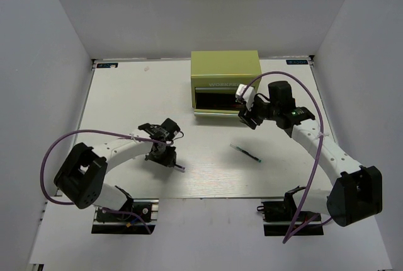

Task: Sort the stationery into containers
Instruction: Pick up the pen from the center of the board, then place the pen in the drawer.

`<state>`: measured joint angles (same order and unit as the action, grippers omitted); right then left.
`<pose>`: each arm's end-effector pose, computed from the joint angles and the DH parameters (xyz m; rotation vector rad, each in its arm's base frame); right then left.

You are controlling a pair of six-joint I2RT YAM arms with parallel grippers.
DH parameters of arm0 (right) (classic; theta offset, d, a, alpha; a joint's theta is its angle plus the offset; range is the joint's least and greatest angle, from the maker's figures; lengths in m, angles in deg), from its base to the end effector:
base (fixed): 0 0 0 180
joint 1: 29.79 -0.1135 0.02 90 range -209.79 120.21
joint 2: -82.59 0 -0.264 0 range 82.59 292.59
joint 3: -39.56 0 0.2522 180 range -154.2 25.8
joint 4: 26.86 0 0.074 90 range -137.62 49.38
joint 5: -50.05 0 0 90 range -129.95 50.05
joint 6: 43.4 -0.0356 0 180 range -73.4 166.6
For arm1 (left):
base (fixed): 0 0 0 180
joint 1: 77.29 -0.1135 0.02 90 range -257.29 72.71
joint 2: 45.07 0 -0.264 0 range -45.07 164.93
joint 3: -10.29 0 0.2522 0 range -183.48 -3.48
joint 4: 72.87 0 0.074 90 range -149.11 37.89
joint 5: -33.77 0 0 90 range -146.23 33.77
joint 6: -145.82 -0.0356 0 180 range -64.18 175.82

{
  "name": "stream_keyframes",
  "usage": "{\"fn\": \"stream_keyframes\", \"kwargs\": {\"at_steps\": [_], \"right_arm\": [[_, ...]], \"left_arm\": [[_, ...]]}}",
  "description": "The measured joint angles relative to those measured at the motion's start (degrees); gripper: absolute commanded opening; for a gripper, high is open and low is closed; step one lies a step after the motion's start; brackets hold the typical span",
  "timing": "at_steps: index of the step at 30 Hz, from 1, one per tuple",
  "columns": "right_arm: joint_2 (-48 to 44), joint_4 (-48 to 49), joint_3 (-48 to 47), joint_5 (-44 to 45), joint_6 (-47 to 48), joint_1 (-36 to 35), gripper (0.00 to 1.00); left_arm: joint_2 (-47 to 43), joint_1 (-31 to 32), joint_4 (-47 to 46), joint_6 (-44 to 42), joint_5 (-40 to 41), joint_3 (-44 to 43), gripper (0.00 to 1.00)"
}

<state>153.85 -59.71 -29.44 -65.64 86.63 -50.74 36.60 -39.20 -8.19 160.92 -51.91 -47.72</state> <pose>0.2503 0.1124 0.2925 -1.2888 1.6953 0.2935 0.1716 -0.1311 0.1641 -1.6910 2.5514 -0.0056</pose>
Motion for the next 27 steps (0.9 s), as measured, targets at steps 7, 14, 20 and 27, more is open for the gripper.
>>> {"fn": "stream_keyframes", "kwargs": {"at_steps": [7,14,20,27], "right_arm": [[0.0,0.0,0.0,0.5,-1.1,0.0,0.90],[0.0,0.9,0.3,5.1,-3.1,0.3,0.84],[0.0,0.9,0.8,6.4,-5.1,1.3,0.22],[-0.7,1.2,2.6,7.2,-6.8,2.5,0.20]], "left_arm": [[-0.3,0.3,-2.1,-3.3,2.5,-4.9,0.00],[1.4,0.7,-7.5,-8.4,3.1,-13.4,0.00],[9.0,0.7,-14.5,-11.4,2.5,-22.6,0.00],[18.1,0.9,-22.9,-12.1,1.2,-30.2,0.00]]}}
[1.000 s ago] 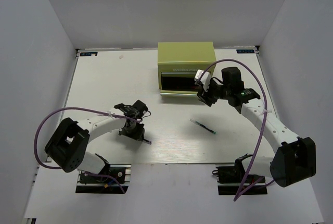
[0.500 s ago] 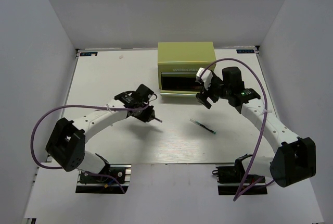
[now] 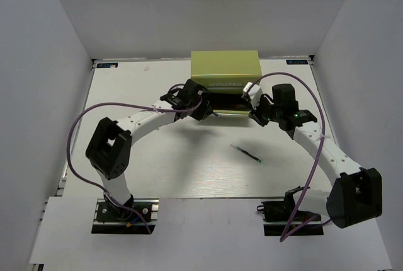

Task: Sort the stationery into containers
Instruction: Place the pen in the drawer, then pick up the pen from the center of the board.

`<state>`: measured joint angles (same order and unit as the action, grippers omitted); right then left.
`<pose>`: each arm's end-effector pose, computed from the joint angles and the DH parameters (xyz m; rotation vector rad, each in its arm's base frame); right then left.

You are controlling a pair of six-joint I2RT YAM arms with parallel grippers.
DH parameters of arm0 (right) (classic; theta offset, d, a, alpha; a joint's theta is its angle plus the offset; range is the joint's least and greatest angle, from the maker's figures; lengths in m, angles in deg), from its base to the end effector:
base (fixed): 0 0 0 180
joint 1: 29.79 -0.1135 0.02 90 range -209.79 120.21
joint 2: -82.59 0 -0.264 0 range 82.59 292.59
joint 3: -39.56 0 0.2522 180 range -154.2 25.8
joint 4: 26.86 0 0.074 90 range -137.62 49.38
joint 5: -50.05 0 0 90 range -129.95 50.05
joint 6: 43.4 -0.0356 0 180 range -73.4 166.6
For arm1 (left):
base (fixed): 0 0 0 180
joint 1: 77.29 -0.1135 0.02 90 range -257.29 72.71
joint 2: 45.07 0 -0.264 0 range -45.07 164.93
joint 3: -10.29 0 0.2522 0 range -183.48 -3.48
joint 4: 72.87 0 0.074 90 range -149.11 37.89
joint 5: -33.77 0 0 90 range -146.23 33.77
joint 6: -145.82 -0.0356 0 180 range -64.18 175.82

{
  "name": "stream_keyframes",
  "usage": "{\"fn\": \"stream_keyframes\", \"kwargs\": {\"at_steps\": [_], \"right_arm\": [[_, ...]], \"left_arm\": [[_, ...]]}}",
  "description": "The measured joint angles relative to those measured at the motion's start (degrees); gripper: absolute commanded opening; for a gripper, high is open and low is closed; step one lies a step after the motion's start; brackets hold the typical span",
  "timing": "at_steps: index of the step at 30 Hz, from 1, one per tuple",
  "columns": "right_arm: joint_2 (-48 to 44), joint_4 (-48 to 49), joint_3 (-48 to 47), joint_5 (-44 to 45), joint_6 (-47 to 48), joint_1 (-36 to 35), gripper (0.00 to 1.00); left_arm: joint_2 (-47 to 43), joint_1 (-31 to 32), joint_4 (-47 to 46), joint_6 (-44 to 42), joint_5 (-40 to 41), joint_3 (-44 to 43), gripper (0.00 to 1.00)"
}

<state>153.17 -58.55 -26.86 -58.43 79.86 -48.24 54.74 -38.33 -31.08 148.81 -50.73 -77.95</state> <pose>0.2536 0.0965 0.2811 -1.1034 1.8650 0.2061 0.2956 -0.2346 0.2352 -1.2623 2.3815 -0.7623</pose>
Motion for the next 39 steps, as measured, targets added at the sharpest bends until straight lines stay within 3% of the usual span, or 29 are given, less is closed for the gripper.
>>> {"fn": "stream_keyframes", "kwargs": {"at_steps": [7,10,15,16,18,22,29,34,39], "right_arm": [[-2.5,0.4,1.9,0.6,-0.2,1.1,0.22],[-2.7,0.5,2.1,0.6,-0.4,1.5,0.32],[-2.8,1.0,2.9,0.6,-0.6,2.1,0.41],[-2.8,1.0,3.0,0.6,-0.6,2.2,0.41],[-2.9,1.0,3.0,0.5,-0.6,2.5,0.51],[-3.0,0.2,3.0,-2.1,0.8,3.0,0.64],[-1.4,-7.6,3.0,-11.8,7.0,3.0,0.64],[1.7,-10.6,3.8,-14.2,11.0,2.7,0.64],[4.0,-9.8,9.0,-10.9,11.6,0.8,0.69]], "left_arm": [[7.0,0.3,-4.7,1.4,-0.2,-7.3,0.00],[9.6,0.3,-5.5,2.5,-0.5,-9.8,0.15],[13.5,0.2,-6.1,3.7,-1.5,-12.0,0.53],[14.3,0.2,-6.0,3.8,-1.7,-12.5,0.56],[15.3,0.1,-5.9,4.6,-1.7,-13.4,0.62],[15.6,-0.2,-6.2,5.0,-1.7,-13.9,0.65],[11.1,0.0,-9.1,0.6,-2.2,-9.4,0.66],[-0.3,0.3,-11.6,-7.9,-2.5,-1.5,0.66],[-16.5,0.4,-16.4,-17.5,-3.0,14.5,0.70]]}}
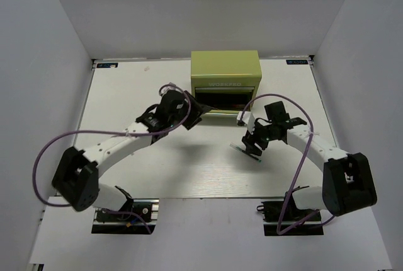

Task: Sort the stationery into containers
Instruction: Pick up the pen from the center of the board.

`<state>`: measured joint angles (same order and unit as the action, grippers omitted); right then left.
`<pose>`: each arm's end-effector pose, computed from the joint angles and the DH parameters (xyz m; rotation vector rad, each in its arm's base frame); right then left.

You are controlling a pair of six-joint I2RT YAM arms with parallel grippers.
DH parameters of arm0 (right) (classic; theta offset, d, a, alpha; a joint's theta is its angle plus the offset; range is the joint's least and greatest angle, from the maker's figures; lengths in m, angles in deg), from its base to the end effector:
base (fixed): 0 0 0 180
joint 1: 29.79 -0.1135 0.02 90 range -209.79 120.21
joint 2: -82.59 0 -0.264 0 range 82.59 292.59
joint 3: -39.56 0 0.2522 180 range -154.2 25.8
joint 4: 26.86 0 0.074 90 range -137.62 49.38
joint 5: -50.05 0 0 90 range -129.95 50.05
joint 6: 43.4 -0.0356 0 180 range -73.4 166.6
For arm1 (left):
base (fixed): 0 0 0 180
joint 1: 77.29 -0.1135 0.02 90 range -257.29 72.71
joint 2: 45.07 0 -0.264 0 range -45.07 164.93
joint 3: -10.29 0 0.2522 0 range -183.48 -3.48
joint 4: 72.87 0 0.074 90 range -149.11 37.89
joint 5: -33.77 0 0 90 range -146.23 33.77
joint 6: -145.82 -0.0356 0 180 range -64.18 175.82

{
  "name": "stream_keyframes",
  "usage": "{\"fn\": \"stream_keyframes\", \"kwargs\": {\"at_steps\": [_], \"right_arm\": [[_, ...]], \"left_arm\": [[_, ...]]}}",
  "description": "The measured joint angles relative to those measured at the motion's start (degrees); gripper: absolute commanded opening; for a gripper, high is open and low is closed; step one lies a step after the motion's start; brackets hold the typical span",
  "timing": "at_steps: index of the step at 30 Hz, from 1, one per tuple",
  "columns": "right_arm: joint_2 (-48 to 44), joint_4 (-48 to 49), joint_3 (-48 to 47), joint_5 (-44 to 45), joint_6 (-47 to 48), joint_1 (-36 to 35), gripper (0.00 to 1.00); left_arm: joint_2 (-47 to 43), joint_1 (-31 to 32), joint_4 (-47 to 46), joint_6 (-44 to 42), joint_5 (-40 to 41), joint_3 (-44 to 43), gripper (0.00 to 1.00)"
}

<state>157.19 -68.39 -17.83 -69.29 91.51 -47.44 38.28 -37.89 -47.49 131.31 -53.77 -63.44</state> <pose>0.2285 0.0910 0.2036 -1.4311 2.0087 0.4636 0.2543 -0.2069 0.2707 -0.7679 2.2704 -1.0239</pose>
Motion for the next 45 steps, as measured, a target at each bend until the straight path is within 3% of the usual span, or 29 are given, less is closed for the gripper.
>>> {"fn": "stream_keyframes", "kwargs": {"at_steps": [5,12,21,25,36,45], "right_arm": [[4.2,2.9,1.5,5.6,-1.7,-2.9,0.69],[7.9,8.0,1.9,12.9,-4.9,-6.4,0.66],[9.9,10.4,2.0,14.8,-7.3,-8.6,0.60],[10.0,11.4,2.2,14.8,-7.8,-9.2,0.50],[10.7,12.4,2.1,13.6,-7.9,-9.8,0.00],[12.0,9.2,-0.2,12.7,-5.6,-9.8,0.00]], "left_arm": [[-13.3,-0.3,-3.5,-9.1,-0.2,13.9,0.91],[-25.5,-0.7,-1.0,-13.9,5.3,18.1,0.93],[-30.8,-1.0,4.9,-14.2,10.1,22.6,0.95],[-32.4,-1.0,6.9,-13.6,11.6,23.8,0.96],[-33.3,-1.0,8.5,-13.2,13.5,24.0,0.99],[-34.6,-1.0,8.5,-13.1,14.0,24.9,0.99]]}}
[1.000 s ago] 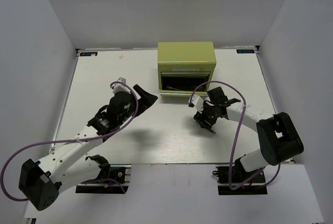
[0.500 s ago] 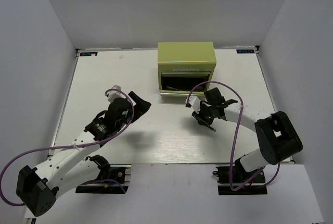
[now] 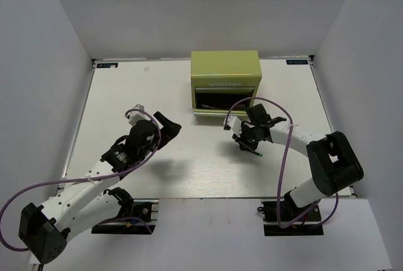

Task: Sort the stationery into containers
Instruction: Pick up the pen from the center of the board, then place the pen in the drawer.

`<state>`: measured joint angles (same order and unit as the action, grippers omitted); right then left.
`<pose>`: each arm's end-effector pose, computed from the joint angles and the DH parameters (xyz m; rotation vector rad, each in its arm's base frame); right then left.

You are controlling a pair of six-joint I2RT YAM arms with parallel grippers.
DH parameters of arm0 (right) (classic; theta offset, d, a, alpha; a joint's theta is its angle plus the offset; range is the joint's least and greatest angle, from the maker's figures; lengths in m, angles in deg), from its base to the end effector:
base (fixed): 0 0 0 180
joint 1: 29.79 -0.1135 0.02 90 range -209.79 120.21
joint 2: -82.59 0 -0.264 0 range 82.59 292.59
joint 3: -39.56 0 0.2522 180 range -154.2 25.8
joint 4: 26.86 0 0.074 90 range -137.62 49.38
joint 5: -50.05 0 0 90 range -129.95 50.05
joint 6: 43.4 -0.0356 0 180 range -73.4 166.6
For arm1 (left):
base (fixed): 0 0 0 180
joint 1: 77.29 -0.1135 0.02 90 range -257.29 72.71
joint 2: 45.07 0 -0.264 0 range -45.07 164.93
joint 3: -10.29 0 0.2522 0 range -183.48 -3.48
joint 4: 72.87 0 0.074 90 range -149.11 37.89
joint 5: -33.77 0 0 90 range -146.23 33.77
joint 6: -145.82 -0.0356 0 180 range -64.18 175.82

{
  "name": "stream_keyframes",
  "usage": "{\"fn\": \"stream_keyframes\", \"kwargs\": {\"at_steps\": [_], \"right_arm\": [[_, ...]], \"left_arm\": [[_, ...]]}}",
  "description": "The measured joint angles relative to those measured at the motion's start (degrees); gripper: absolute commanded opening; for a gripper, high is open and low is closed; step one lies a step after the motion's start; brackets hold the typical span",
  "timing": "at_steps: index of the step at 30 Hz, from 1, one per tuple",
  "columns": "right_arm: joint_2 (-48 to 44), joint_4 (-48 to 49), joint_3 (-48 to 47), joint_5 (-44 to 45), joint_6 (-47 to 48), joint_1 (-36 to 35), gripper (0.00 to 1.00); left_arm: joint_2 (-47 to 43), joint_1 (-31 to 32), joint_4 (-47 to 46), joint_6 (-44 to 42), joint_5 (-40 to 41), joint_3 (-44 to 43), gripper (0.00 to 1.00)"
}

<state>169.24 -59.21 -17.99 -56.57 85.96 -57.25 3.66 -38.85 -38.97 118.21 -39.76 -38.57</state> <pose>0.2407 0.1366 0.1594 -1.5130 2.1182 0.3093 0.1535 -0.1089 0.2524 -0.6268 2.1302 -0.7074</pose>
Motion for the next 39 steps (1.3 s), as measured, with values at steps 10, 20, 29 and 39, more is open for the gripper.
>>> {"fn": "stream_keyframes", "kwargs": {"at_steps": [10,20,29,39], "right_arm": [[0.2,-5.6,-7.1,-2.2,1.6,0.0,0.00],[-0.8,-8.5,-14.3,-5.3,2.9,0.0,0.00],[-1.2,-11.0,-20.7,-7.7,4.4,0.0,0.00],[-1.3,-10.5,-27.3,-7.9,6.0,0.0,0.00]], "left_arm": [[-2.7,0.0,-0.7,0.0,1.2,1.1,0.99],[-3.2,0.0,-1.5,0.0,1.4,1.8,0.99],[-4.0,0.0,-1.4,0.0,1.7,1.9,0.99],[-5.7,0.0,-1.2,0.0,2.0,2.8,0.99]]}}
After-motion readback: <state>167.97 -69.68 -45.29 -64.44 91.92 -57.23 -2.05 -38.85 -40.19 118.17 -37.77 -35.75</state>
